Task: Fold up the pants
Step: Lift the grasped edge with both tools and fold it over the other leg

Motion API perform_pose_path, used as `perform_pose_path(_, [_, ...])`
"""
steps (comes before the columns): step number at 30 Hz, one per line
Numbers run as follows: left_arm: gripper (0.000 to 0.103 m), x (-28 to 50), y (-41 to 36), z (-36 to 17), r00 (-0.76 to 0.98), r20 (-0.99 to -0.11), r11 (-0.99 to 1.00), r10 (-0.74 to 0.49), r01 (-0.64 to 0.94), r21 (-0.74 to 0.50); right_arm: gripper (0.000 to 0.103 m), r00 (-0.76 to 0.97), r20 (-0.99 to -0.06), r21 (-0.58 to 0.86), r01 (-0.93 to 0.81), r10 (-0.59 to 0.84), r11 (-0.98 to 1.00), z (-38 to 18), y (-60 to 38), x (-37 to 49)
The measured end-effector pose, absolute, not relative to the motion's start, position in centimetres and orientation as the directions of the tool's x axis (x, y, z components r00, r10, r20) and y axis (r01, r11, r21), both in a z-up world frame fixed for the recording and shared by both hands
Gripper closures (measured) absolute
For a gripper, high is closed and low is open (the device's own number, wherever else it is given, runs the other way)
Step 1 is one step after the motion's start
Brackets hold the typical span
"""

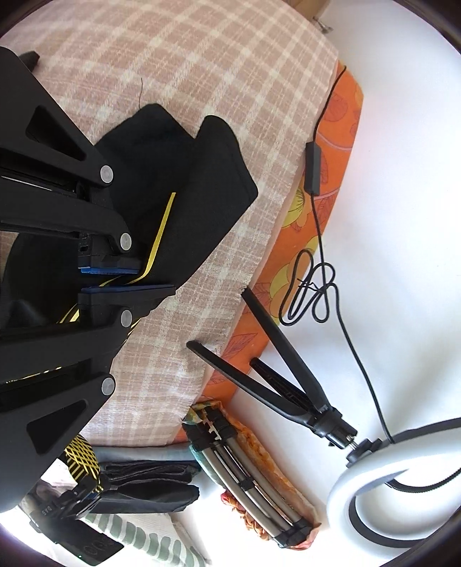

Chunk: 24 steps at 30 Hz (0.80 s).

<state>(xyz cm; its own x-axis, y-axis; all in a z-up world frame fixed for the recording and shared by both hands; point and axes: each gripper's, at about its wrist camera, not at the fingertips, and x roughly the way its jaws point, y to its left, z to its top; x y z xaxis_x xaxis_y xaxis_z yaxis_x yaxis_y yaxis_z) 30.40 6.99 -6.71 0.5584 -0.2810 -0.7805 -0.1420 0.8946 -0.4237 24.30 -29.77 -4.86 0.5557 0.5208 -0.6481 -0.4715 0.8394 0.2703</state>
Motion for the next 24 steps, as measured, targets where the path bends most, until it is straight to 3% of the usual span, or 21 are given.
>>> perform_pose_path(6, [0.100,26.1,8.7,-3.5,0.619,-0.741,0.888,-0.262,-0.145,-0.435,0.078,0.638,-0.572,0.209,-0.493,0.515,0.844,0.4,-30.4,18.3])
perform_pose_path(12, [0.100,19.9,10.6,-1.8,0.664,-0.708,0.890,-0.240,-0.141,-0.434,0.078,0.637,-0.561,0.169,-0.537,0.529,0.827,0.8,-29.7,11.8])
perform_pose_path(24, [0.100,8.8,12.5,-8.7,0.614,-0.753,0.883,-0.236,-0.188,-0.431,0.078,0.501,-0.734,0.082,-0.604,0.458,0.792,-6.5,-27.1,3.4])
